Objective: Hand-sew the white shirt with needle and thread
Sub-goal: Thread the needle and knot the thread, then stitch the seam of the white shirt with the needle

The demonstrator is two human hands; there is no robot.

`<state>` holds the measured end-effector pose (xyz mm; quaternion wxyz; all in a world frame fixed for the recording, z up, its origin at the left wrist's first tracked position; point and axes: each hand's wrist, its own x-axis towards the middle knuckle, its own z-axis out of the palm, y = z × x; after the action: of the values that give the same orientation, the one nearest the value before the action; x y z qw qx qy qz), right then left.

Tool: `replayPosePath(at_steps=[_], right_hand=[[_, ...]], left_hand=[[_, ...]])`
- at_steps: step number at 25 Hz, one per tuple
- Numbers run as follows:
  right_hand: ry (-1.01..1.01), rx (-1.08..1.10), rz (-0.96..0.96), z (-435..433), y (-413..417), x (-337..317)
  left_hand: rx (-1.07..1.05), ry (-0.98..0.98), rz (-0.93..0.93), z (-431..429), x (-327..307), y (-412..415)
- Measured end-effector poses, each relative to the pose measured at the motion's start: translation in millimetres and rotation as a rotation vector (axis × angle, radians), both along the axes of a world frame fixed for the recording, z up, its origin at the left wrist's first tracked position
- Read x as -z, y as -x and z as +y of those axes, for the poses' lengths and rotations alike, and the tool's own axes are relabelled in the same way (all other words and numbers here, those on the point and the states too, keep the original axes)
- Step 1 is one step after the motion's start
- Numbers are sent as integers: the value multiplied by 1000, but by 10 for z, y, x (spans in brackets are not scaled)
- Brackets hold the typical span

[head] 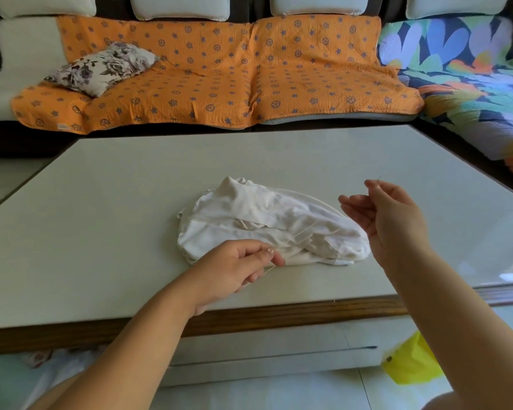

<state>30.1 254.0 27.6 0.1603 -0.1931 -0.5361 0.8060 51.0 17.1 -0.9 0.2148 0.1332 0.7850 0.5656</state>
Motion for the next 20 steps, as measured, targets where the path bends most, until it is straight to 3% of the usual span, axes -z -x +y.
replayPosePath(at_steps=[4,6,8,10,12,15,18,20], right_hand=[[-202,65,39,-12,-221,-30],[-305,11,42,-24,-322,-30],[-430,-71,20,-41,-365,-1],[-581,-169,-13,-77,-336,56],[-740,-259,-50,-132,-264,124],[-945,-317,-60,-205,-98,227],[-1154,-281,-26,-268,53,306],[-1262,-250,23,-320,151,390]], left_hand=[[92,-192,-130,-114,-230,-242],[26,-20,-22,-150,-203,-260],[-214,229,247,-182,-85,-153],[-384,270,419,-196,-8,-29],[-415,298,508,-177,48,137],[-412,493,631,-98,94,426],[-370,698,750,-94,150,620],[-333,686,766,-142,220,716]])
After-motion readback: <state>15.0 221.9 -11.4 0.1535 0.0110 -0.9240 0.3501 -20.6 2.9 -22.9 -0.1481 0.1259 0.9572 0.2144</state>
